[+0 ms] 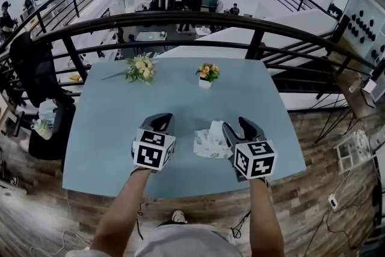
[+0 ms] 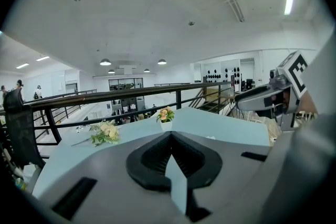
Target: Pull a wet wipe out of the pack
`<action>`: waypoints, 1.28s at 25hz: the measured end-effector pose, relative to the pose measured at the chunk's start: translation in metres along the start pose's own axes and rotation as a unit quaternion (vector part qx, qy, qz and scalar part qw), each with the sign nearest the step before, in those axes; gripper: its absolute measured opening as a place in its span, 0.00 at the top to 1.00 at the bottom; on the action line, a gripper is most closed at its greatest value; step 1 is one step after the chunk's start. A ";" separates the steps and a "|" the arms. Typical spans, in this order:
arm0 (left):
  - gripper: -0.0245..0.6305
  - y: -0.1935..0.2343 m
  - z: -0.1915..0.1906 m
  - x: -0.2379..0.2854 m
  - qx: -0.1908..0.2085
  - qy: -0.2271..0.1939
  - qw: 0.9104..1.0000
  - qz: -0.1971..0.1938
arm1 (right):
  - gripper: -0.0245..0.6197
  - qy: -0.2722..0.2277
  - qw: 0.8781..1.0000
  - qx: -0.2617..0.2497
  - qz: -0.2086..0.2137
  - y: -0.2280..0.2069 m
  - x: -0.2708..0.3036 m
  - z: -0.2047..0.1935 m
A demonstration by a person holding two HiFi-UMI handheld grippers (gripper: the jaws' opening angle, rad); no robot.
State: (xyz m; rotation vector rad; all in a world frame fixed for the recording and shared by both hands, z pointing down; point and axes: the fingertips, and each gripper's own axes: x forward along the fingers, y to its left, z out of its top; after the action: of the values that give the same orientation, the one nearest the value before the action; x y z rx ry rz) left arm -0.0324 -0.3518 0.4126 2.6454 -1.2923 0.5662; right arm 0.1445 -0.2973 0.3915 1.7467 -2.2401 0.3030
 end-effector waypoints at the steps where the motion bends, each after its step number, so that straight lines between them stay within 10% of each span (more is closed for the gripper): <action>1: 0.97 0.003 0.000 0.002 0.000 0.000 1.000 -0.001 | 0.64 0.000 1.000 -0.001 -0.001 0.001 0.003 0.001; 32: 0.97 -0.041 -0.045 0.031 0.006 0.043 0.999 -0.025 | 0.64 0.102 0.994 0.008 0.040 -0.005 0.028 -0.097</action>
State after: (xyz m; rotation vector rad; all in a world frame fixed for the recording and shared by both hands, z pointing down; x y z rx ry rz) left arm 0.0052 -0.3361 0.4679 2.6232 -1.2002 0.6735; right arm 0.1519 -0.2917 0.4922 1.5584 -2.1673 0.4940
